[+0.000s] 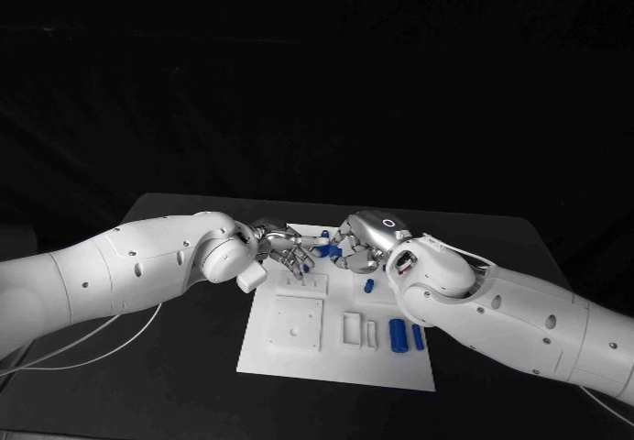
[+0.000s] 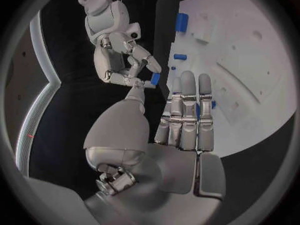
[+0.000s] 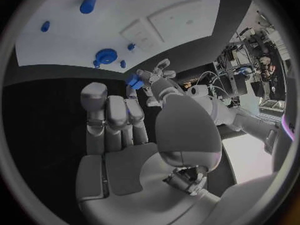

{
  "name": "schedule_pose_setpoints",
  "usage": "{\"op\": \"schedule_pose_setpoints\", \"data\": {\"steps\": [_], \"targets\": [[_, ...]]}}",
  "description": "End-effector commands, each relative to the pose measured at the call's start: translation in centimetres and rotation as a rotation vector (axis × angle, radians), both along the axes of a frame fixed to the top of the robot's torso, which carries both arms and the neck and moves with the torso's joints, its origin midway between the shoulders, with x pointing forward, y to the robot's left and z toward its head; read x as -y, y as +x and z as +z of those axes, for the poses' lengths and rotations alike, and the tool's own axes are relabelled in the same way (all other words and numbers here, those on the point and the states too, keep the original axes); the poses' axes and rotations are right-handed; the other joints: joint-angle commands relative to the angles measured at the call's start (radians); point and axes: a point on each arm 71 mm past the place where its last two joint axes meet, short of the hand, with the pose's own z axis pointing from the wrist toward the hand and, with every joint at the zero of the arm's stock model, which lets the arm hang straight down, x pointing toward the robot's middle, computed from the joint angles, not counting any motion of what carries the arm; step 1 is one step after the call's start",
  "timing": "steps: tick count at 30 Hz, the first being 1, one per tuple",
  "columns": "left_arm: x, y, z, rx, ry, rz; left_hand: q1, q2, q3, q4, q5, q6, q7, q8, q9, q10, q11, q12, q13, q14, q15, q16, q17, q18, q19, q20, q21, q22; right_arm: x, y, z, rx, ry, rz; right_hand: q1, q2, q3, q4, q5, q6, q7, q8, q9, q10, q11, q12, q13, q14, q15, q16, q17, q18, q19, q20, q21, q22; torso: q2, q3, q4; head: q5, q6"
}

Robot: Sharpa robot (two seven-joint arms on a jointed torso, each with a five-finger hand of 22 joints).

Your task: Assemble the parts on the task board

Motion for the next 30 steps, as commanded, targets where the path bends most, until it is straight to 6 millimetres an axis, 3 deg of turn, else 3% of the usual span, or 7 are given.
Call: {"op": "schedule_pose_setpoints", "data": {"steps": [1, 7, 8, 15, 25, 28, 30], "targets": [[0.6, -0.1, -0.1, -0.018, 0.012, -0.028, 0.009, -0.014, 0.013, 0.022, -0.005, -0.008, 0.000, -0.004, -0.001, -0.006, 0.006, -0.008, -0.001, 0.000, 0.006, -0.005, 0.001, -0.004, 0.007, 0.004, -0.005, -0.001, -0.2, -0.2, 0.2, 0.012, 0.007, 0.006, 0.005, -0.001, 0.003, 0.005, -0.004, 0.007, 0.002, 0.004, 0.001, 0.006, 0.000, -0.003, 0.001, 0.005, -0.003, -0.001, 0.000, -0.004, 0.056, -0.007, 0.001, 0.077, 0.000, -0.0005, 0.0007, 0.000, 0.000], [1.3, -0.1, -0.1, -0.017, 0.006, -0.044, 0.029, 0.023, 0.005, -0.007, -0.004, -0.007, 0.001, -0.003, 0.000, -0.008, 0.006, -0.008, 0.000, 0.000, 0.006, -0.005, 0.002, -0.003, 0.006, 0.005, -0.006, -0.001, -0.6, -0.5, 0.4, 0.011, 0.010, 0.017, 0.006, -0.001, 0.005, 0.005, -0.006, 0.007, 0.002, 0.004, 0.001, 0.007, 0.000, -0.003, 0.001, 0.005, -0.003, -0.002, 0.000, -0.004, 0.056, -0.007, 0.001, 0.076, 0.001, -0.0024, -0.0011, 0.003, -0.002], [1.4, -0.1, -0.1, -0.016, 0.002, -0.046, 0.022, 0.062, -0.041, -0.057, -0.003, -0.005, 0.001, -0.004, 0.000, -0.011, 0.006, -0.005, 0.001, -0.001, 0.007, -0.004, 0.003, -0.002, 0.004, 0.006, -0.005, 0.001, -0.6, -0.5, 0.4, 0.010, 0.009, 0.018, 0.006, -0.001, 0.005, 0.005, -0.006, 0.007, 0.002, 0.004, 0.001, 0.007, 0.000, -0.003, 0.001, 0.005, -0.003, -0.002, 0.000, -0.004, 0.056, -0.007, 0.001, 0.076, 0.000, -0.0027, -0.0012, 0.003, -0.002], [1.9, -0.2, 0.0, -0.014, -0.029, -0.061, 0.043, 0.119, -0.052, -0.111, 0.005, 0.014, -0.004, -0.004, 0.001, -0.006, 0.004, -0.014, -0.001, -0.001, 0.005, -0.001, 0.003, -0.001, -0.002, 0.006, 0.001, 0.005, -0.8, -0.5, 0.3, 0.006, 0.004, 0.022, 0.006, -0.001, 0.005, 0.005, -0.006, 0.007, 0.002, 0.004, 0.001, 0.007, 0.000, -0.003, 0.001, 0.005, -0.003, -0.002, 0.000, -0.004, 0.056, -0.007, 0.001, 0.076, 0.000, -0.0031, -0.0003, 0.001, -0.002], [2.6, -0.4, 0.1, -0.006, -0.051, -0.093, 0.066, 0.164, -0.052, -0.141, 0.011, 0.050, -0.015, -0.001, 0.007, 0.006, -0.002, -0.028, -0.003, -0.002, 0.001, 0.001, 0.001, -0.004, -0.005, 0.003, 0.005, 0.006, -1.0, -0.4, 0.2, -0.002, -0.004, 0.028, 0.008, -0.002, 0.007, 0.006, -0.007, 0.006, 0.003, 0.004, 0.001, 0.007, 0.001, -0.004, 0.001, 0.005, -0.003, -0.003, 0.000, -0.004, 0.056, -0.007, -0.001, 0.075, 0.001, -0.0031, -0.0016, 0.001, -0.003], [2.6, -0.4, 0.1, -0.006, -0.055, -0.093, 0.069, 0.183, -0.050, -0.143, 0.036, 0.071, -0.022, -0.002, 0.018, 0.012, -0.006, -0.033, -0.003, -0.001, 0.000, 0.001, 0.001, -0.006, -0.004, 0.001, 0.006, 0.006, -0.9, -0.4, 0.1, -0.005, -0.006, 0.028, 0.008, -0.002, 0.008, 0.006, -0.008, 0.005, 0.003, 0.004, 0.000, 0.006, 0.001, -0.005, 0.001, 0.004, -0.003, -0.005, 0.000, -0.004, 0.056, -0.007, -0.003, 0.075, 0.000, -0.0024, -0.0010, 0.001, -0.004], [2.7, -0.4, 0.1, -0.006, -0.058, -0.094, 0.088, 0.197, -0.040, -0.155, 0.071, 0.089, -0.030, 0.002, 0.028, 0.018, -0.010, -0.036, -0.004, -0.001, -0.003, 0.001, 0.001, -0.007, -0.005, -0.001, 0.006, 0.006, -0.9, -0.4, 0.1, -0.007, -0.007, 0.028, 0.008, -0.002, 0.008, 0.006, -0.008, 0.005, 0.003, 0.004, 0.000, 0.006, 0.001, -0.005, 0.001, 0.004, -0.003, -0.005, 0.000, -0.004, 0.056, -0.007, -0.003, 0.075, 0.001, -0.0025, 0.0000, 0.001, -0.005]]}}
